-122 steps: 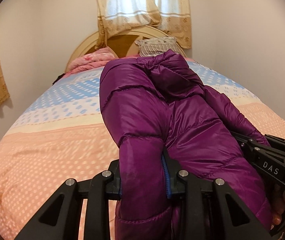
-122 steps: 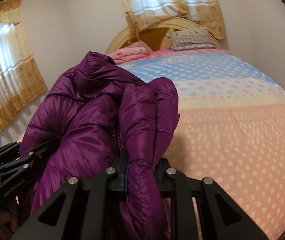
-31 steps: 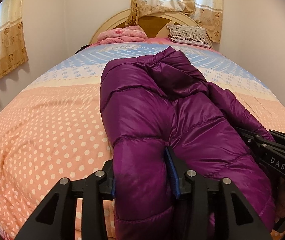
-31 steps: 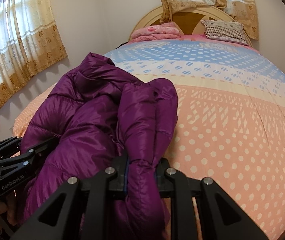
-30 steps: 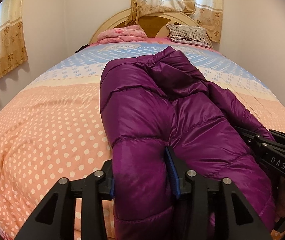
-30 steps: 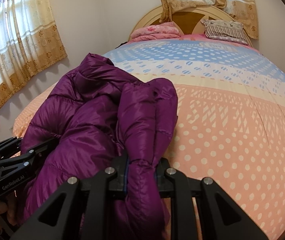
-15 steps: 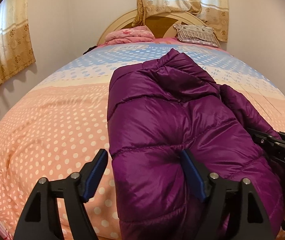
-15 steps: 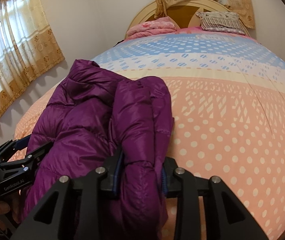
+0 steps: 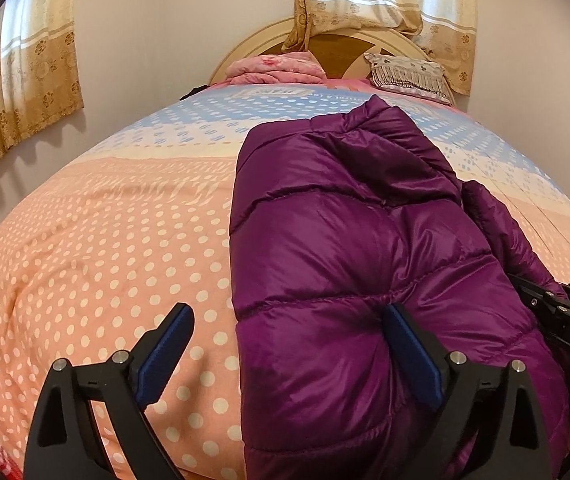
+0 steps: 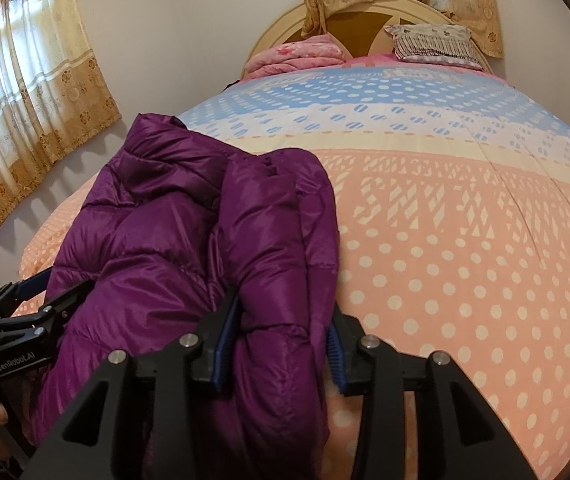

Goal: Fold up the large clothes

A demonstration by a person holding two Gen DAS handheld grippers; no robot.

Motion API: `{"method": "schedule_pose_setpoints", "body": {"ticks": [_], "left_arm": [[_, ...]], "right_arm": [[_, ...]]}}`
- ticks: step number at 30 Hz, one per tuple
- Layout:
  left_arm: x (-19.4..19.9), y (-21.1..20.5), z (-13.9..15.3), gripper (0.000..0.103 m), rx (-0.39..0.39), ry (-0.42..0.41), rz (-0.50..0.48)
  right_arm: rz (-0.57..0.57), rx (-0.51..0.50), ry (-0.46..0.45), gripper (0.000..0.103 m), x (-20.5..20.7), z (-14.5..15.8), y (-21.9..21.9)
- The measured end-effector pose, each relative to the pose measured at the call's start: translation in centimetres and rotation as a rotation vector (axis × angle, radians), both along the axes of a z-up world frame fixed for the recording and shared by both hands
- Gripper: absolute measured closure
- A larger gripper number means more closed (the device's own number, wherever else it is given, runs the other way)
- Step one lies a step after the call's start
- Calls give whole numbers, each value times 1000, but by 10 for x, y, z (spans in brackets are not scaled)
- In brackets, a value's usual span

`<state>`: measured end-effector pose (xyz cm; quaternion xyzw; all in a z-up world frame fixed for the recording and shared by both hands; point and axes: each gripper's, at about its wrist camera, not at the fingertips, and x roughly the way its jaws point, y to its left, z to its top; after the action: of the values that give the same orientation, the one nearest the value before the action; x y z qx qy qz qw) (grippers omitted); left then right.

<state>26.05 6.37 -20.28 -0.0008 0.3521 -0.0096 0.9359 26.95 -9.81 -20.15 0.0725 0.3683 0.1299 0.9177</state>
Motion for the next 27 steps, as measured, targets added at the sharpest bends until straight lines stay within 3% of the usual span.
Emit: {"method": "schedule_pose_setpoints", "body": {"ticks": [3, 14, 22, 27], "left_arm": [[-2, 1, -2, 6, -11, -5, 5], [-9, -9, 9, 6, 65, -16, 2], [-6, -2, 4, 6, 20, -2, 4], [-7, -1, 6, 6, 38, 0, 8]], "right_arm": [[-5, -5, 2, 56, 1, -1, 1], [-13, -19, 18, 49, 3, 5, 2], [-16, -39, 12, 45, 5, 0, 3], [-26, -46, 13, 40, 5, -1, 1]]}}
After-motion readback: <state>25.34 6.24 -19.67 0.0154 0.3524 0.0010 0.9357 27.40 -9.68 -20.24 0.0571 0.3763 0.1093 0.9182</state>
